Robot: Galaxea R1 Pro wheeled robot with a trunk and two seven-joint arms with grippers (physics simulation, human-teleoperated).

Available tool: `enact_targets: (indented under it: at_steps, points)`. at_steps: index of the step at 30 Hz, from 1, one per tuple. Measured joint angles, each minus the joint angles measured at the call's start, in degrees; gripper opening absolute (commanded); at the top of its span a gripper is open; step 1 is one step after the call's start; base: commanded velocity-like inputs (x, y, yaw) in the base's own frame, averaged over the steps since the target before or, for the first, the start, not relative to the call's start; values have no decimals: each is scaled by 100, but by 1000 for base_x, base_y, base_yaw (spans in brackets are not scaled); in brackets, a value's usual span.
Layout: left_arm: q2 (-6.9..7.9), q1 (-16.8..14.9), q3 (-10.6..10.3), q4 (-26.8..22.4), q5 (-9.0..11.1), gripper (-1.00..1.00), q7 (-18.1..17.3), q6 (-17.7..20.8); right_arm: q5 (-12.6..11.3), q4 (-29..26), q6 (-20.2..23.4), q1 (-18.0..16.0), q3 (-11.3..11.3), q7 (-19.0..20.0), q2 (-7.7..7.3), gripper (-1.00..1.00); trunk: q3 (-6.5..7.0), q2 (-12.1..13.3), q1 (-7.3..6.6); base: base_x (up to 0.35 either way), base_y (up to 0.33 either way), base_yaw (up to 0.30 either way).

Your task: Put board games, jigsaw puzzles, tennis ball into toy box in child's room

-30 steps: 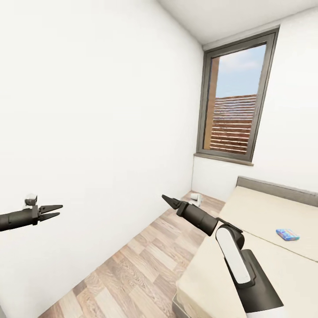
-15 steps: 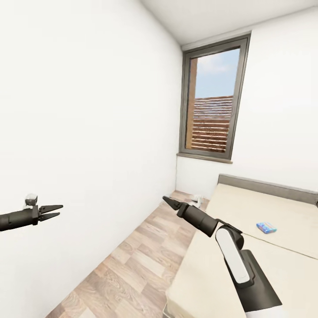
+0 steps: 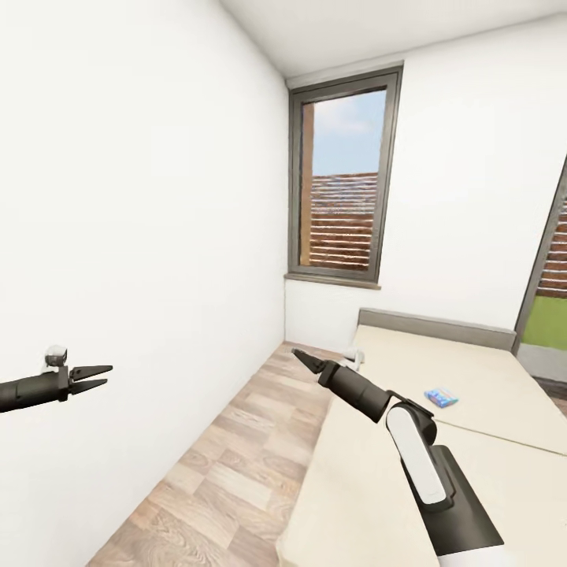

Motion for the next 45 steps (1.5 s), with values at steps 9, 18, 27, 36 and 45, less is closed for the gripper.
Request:
enact_targets:
  at_steps: [9,18,27,36,45]
  points:
    - [3,0,0,0,0,100,-6,2,-3,42,6,-3,-9,0,10,100,0,0,1,36,17,-278]
    - [5,-1,2,1,-4,100,-10,3,-129,153,5,-4,-179,2,12,100,-1,0,2,2,200,-278]
    - [7,0,-1,0,0,100,-4,2,-206,451,17,-4,-399,0,15,100,-28,1,2,0,78,-266]
    - [10,1,1,0,1,100,-8,3,-306,490,19,-5,-477,0,15,100,-73,1,1,6,7,-246]
    - [9,-1,-1,0,-2,100,-10,3,-320,557,17,-5,-491,-7,16,100,-128,0,0,115,146,-223]
